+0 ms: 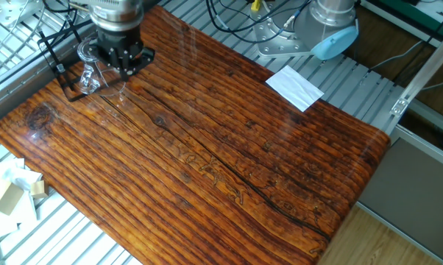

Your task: Take the cup off the cup rack

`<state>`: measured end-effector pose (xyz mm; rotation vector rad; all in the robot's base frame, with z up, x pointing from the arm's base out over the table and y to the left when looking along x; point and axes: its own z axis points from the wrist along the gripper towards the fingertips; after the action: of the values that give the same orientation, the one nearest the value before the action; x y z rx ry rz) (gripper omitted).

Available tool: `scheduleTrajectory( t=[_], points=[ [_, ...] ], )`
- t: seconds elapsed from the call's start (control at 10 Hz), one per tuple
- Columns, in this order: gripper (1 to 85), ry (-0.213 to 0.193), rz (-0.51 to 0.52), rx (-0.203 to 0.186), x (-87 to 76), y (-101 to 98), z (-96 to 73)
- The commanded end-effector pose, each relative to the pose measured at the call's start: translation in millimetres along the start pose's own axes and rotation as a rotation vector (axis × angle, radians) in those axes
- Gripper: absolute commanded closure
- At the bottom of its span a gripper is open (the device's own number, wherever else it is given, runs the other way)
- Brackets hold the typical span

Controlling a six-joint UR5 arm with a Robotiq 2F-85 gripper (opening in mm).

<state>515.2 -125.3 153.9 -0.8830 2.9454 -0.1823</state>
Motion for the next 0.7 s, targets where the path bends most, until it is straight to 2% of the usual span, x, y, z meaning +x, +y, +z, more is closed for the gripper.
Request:
scheduleTrajectory(
  t=[0.0,0.1,0.3,0.5,0.6],
  points=[
    [84.7,-0.004,-0.024,-0.033,19.1,7.2,5.4],
    [84.7,-0.016,-0.013,-0.037,21.6,14.0,8.7],
    [84.7,-0.035,-0.01,-0.027,18.4,15.3,9.3],
    [84.7,-0.027,-0.019,0.016,20.9,3.9,8.4],
    [84.7,-0.033,-0.02,0.018,20.0,2.9,7.0]
  ],
)
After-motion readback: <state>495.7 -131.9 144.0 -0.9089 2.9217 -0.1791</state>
